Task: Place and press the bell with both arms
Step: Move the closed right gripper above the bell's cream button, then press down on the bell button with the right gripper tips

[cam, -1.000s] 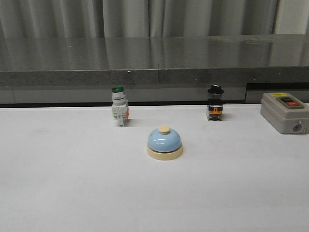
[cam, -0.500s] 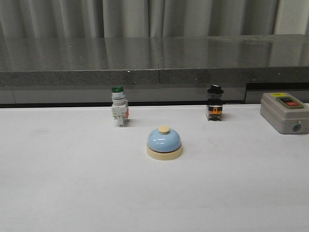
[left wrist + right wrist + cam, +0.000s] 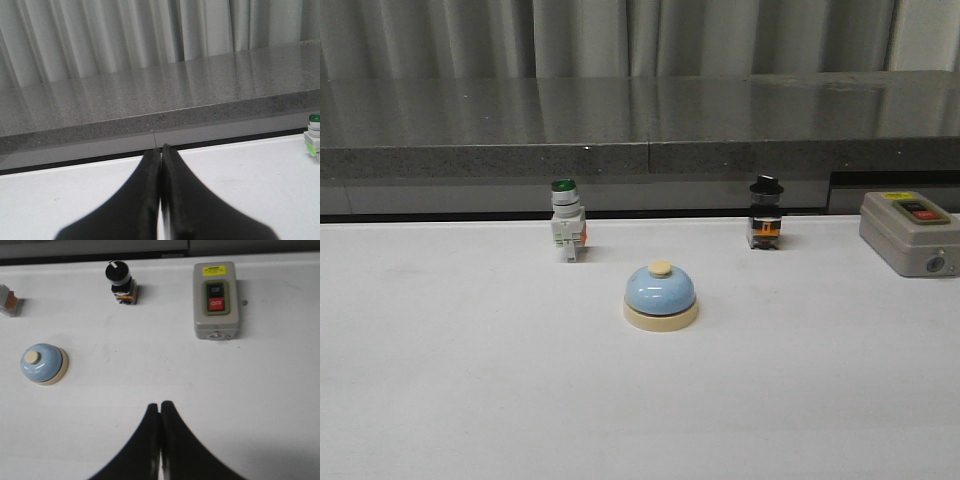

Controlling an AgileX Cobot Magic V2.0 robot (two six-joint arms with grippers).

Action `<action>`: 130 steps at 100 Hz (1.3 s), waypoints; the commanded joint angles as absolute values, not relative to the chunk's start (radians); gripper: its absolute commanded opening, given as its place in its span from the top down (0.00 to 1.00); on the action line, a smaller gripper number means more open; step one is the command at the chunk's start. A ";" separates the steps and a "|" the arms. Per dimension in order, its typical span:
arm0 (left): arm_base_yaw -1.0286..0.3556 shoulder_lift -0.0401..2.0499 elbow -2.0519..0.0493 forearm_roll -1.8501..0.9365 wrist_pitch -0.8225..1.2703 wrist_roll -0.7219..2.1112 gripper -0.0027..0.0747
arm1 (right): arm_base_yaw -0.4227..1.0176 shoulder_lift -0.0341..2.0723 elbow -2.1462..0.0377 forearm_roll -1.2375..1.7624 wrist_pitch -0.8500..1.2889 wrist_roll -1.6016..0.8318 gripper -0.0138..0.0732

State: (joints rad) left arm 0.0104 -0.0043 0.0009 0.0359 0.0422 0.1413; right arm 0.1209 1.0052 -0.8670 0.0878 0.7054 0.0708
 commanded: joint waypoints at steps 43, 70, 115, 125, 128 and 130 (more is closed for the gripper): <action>0.012 -0.034 0.042 0.034 -0.037 0.132 0.99 | 0.408 1.555 -1.213 0.105 0.641 0.047 0.91; 0.012 -0.034 0.042 0.034 -0.037 0.132 0.99 | 0.487 1.755 -1.376 0.105 0.681 0.047 0.91; 0.012 -0.034 0.042 0.034 -0.037 0.132 0.99 | 0.537 1.882 -1.482 0.106 0.703 0.047 0.91; 0.012 -0.034 0.042 0.034 -0.037 0.132 0.99 | 0.542 1.901 -1.484 0.107 0.703 0.047 0.91; 0.012 -0.034 0.042 0.034 -0.037 0.132 0.99 | 0.543 1.905 -1.484 0.107 0.703 0.047 0.91; 0.012 -0.034 0.042 0.034 -0.037 0.132 0.99 | 0.544 1.908 -1.484 0.107 0.703 0.047 0.91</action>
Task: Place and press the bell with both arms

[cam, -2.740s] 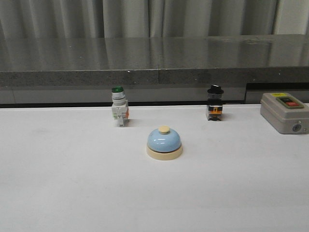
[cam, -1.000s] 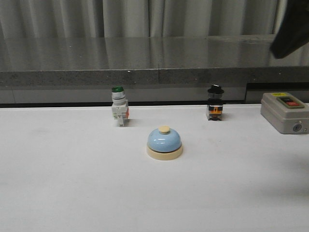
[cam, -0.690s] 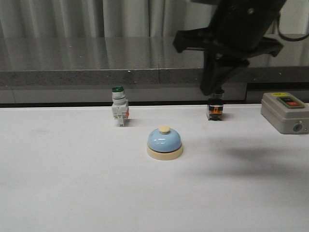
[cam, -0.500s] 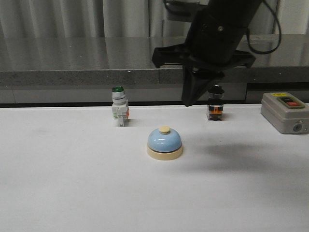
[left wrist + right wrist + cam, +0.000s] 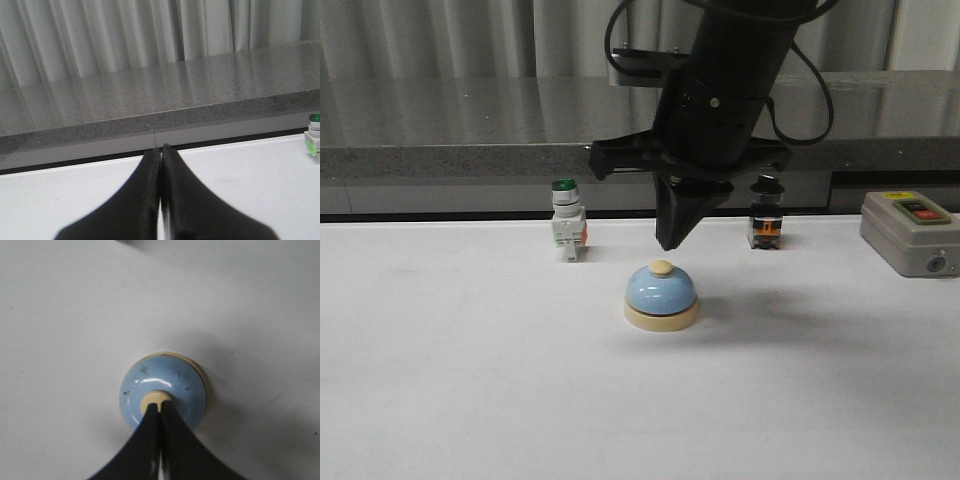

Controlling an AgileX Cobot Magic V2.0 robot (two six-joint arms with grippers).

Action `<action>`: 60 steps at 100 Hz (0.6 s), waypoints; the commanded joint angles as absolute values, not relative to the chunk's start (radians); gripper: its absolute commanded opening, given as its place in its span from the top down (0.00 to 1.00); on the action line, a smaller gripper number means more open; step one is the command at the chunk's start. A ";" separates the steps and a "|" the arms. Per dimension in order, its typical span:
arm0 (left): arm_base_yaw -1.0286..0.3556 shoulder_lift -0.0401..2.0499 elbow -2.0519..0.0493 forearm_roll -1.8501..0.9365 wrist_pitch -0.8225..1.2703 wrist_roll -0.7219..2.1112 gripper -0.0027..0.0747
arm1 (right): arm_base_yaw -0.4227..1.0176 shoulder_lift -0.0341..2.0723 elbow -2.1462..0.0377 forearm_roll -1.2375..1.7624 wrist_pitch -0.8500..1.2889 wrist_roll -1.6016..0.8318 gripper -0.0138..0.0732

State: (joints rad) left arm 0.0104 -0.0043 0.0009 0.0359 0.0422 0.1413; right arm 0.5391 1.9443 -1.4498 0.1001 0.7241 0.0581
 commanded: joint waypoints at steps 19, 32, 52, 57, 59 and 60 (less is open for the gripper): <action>0.012 -0.034 0.042 0.034 -0.037 0.132 0.99 | 0.544 1.941 -1.484 0.107 0.704 0.047 0.91; 0.012 -0.034 0.042 0.034 -0.037 0.132 0.99 | 0.547 1.957 -1.484 0.107 0.712 0.047 0.91; 0.012 -0.034 0.042 0.034 -0.037 0.132 0.99 | 0.547 1.939 -1.485 0.107 0.723 0.047 0.91; 0.012 -0.034 0.042 0.034 -0.037 0.132 0.99 | 0.547 1.924 -1.485 0.107 0.727 0.047 0.91; 0.012 -0.034 0.042 0.034 -0.037 0.132 0.99 | 0.547 1.915 -1.485 0.106 0.728 0.047 0.91; 0.012 -0.034 0.042 0.034 -0.037 0.132 0.99 | 0.547 1.912 -1.485 0.105 0.728 0.047 0.91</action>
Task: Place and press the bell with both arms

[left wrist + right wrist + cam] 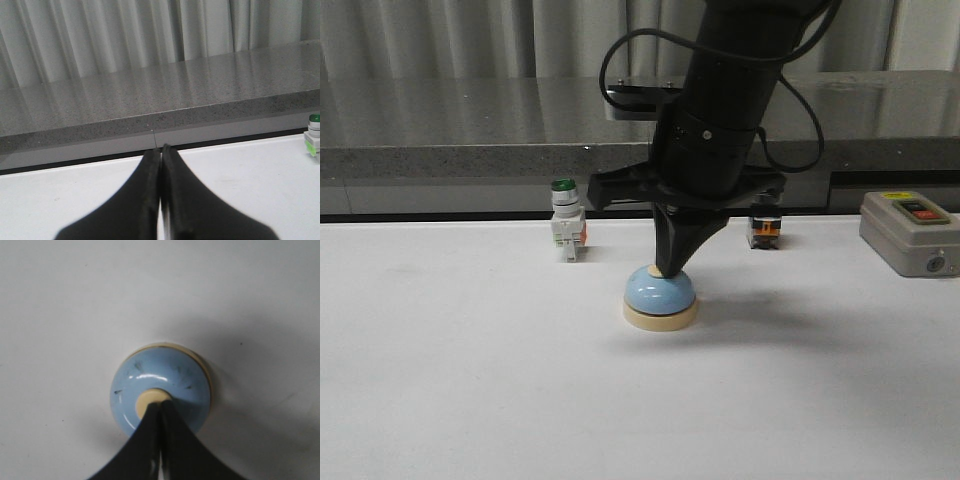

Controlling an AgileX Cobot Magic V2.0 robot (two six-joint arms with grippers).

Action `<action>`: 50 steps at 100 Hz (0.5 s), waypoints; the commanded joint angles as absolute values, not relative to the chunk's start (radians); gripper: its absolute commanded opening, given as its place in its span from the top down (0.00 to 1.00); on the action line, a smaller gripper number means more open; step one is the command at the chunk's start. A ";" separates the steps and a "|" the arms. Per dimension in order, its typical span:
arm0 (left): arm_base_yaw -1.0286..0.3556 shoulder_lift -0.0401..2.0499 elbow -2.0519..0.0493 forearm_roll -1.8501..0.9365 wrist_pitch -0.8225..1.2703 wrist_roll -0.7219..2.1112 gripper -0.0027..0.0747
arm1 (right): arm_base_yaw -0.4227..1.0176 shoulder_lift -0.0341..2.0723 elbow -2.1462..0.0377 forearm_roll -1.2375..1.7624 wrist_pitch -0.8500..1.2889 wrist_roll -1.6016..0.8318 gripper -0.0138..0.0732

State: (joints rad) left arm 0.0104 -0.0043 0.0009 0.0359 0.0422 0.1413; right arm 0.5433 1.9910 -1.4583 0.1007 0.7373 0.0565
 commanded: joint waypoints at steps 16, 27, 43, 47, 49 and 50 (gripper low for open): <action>0.012 -0.034 0.042 0.034 -0.037 0.132 0.99 | 0.525 1.834 -1.485 0.100 0.738 0.047 0.91; 0.012 -0.034 0.042 0.034 -0.037 0.132 0.99 | 0.486 1.775 -1.482 0.100 0.748 0.047 0.91; 0.012 -0.034 0.042 0.034 -0.037 0.132 0.99 | 0.414 1.679 -1.477 0.074 0.766 0.047 0.91; 0.012 -0.034 0.042 0.034 -0.037 0.132 0.99 | 0.401 1.646 -1.467 0.060 0.764 0.047 0.91; 0.012 -0.034 0.042 0.034 -0.037 0.132 0.99 | 0.394 1.634 -1.462 0.056 0.763 0.047 0.91; 0.012 -0.034 0.042 0.034 -0.037 0.132 0.99 | 0.389 1.622 -1.454 0.052 0.760 0.047 0.91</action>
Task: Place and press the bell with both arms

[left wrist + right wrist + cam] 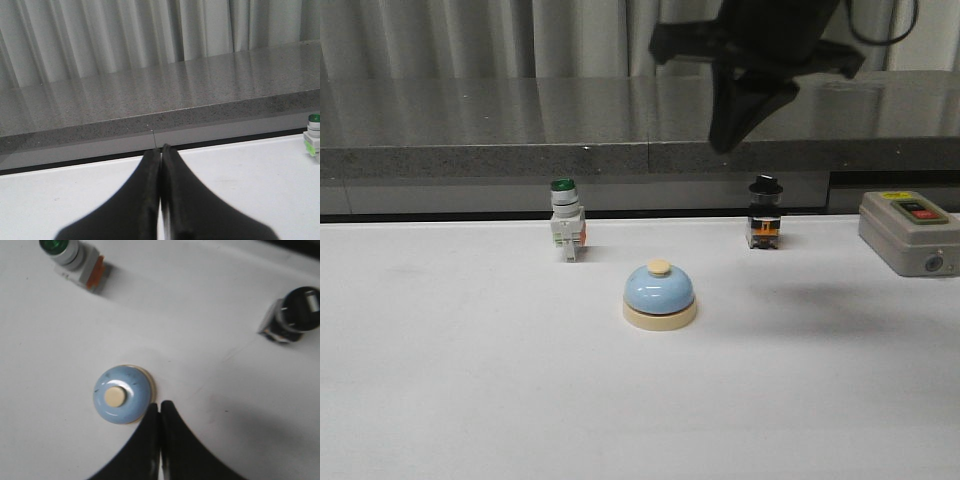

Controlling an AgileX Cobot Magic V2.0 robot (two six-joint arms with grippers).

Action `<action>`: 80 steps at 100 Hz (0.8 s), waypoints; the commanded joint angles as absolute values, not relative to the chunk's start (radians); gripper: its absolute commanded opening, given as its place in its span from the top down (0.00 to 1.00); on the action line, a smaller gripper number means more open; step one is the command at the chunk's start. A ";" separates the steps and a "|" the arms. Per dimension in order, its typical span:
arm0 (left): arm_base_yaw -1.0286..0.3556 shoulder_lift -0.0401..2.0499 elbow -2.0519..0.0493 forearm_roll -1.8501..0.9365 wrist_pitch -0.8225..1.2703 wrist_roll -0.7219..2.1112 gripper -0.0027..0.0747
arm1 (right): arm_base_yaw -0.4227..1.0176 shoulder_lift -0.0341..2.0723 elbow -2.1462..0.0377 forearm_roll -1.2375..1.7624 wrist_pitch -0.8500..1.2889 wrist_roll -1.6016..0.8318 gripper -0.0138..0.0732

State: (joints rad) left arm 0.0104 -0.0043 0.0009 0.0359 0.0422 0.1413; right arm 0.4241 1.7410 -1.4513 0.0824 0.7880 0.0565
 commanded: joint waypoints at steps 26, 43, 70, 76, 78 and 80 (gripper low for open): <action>0.012 -0.034 0.042 0.034 -0.037 0.132 0.99 | 0.288 1.322 -1.225 0.025 0.632 0.047 0.91; 0.012 -0.034 0.042 0.034 -0.037 0.132 0.99 | 0.209 1.095 -1.051 0.025 0.573 0.047 0.91; 0.012 -0.034 0.042 0.034 -0.037 0.132 0.99 | 0.128 0.743 -0.792 0.025 0.493 0.047 0.91; 0.012 -0.034 0.042 0.034 -0.037 0.132 0.99 | 0.128 0.676 -0.748 0.025 0.483 0.047 0.91; 0.012 -0.034 0.042 0.034 -0.037 0.132 0.99 | 0.128 0.652 -0.734 0.025 0.483 0.047 0.91; 0.012 -0.034 0.042 0.034 -0.037 0.132 0.99 | 0.128 0.629 -0.721 0.025 0.483 0.047 0.91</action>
State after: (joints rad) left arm 0.0104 -0.0043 0.0009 0.0359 0.0422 0.1413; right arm 0.1353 0.7223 -0.7528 0.0281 0.5715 0.0565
